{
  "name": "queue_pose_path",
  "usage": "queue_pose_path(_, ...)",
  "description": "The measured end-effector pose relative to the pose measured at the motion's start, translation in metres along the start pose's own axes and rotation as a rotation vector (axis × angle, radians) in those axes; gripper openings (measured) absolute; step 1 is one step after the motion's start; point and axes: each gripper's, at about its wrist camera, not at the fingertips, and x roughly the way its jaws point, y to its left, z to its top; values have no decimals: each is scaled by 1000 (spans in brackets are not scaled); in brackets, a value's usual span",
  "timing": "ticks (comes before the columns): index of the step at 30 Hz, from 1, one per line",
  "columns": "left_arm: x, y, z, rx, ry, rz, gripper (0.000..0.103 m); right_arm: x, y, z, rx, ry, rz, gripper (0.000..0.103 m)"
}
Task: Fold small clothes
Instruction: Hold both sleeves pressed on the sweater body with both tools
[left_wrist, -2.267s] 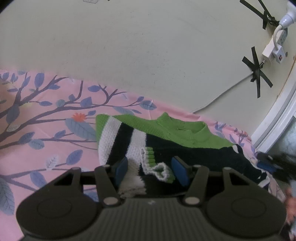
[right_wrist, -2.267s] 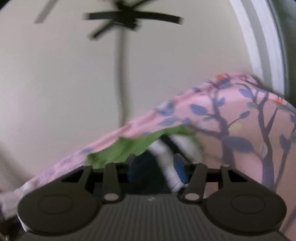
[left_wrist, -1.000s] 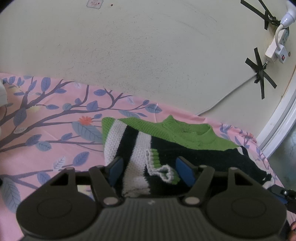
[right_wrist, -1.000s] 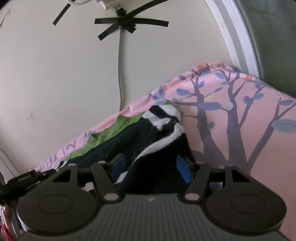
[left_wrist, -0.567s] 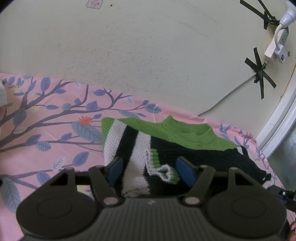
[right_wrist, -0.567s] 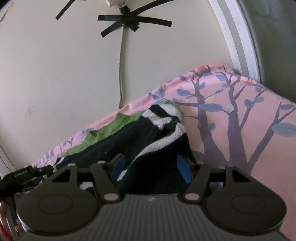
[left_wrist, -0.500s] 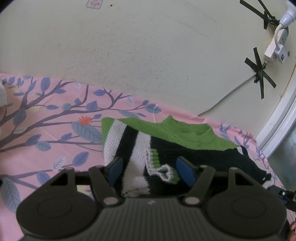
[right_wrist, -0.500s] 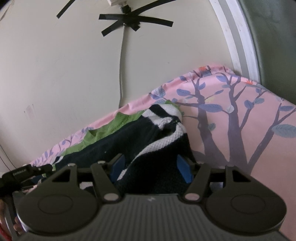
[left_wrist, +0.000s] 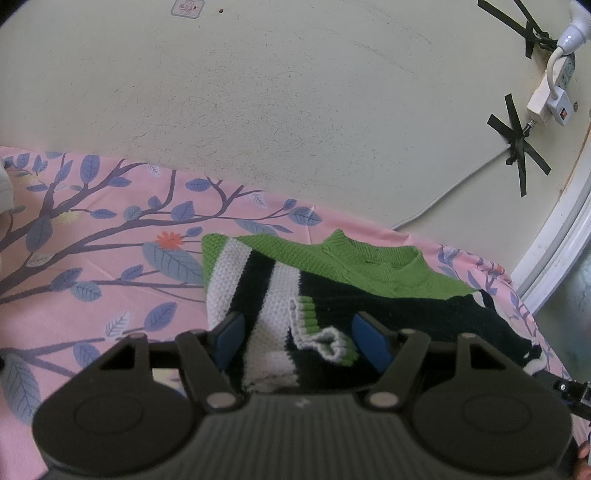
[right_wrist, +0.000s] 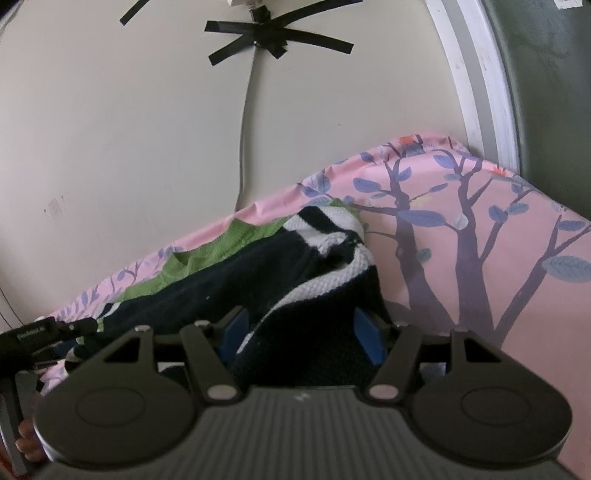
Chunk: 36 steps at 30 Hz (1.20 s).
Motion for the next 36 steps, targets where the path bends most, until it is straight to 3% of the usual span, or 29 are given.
queue_pose_path(36, 1, 0, -1, 1, 0, -5, 74, 2, 3, -1, -20, 1, -13, 61)
